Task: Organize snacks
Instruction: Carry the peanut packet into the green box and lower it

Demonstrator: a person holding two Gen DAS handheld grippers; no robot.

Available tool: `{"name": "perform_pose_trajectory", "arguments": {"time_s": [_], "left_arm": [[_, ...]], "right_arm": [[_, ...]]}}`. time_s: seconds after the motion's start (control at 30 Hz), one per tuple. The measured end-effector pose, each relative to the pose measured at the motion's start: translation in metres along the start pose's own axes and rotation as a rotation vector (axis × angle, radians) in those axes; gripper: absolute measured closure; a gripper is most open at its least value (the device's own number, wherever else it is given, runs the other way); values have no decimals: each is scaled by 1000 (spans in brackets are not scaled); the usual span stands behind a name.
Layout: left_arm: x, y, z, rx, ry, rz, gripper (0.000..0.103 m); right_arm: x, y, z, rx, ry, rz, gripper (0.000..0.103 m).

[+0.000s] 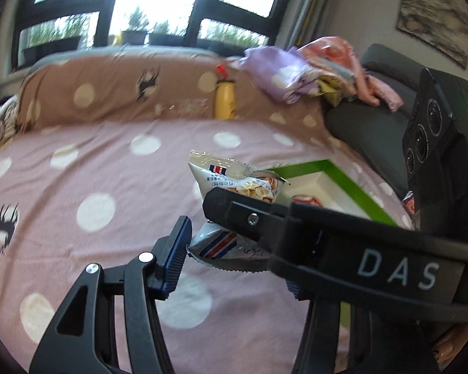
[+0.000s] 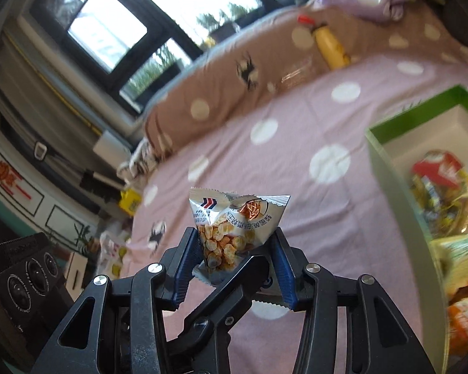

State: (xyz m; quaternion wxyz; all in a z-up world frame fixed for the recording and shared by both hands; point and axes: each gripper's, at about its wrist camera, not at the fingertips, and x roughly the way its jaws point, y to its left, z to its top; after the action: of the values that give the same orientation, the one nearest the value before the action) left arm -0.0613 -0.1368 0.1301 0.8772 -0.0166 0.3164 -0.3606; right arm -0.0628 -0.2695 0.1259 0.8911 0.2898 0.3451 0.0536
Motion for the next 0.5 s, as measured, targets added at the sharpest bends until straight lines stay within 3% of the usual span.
{"name": "perform_pose_trajectory", "arguments": {"time_s": [0.23, 0.5], "left_arm": [[28, -44, 18, 84, -17, -146, 49], [72, -91, 23, 160, 76, -264, 49]], "right_arm": [[-55, -35, 15, 56, -201, -74, 53], [-82, -85, 21, 205, -293, -156, 53]]}}
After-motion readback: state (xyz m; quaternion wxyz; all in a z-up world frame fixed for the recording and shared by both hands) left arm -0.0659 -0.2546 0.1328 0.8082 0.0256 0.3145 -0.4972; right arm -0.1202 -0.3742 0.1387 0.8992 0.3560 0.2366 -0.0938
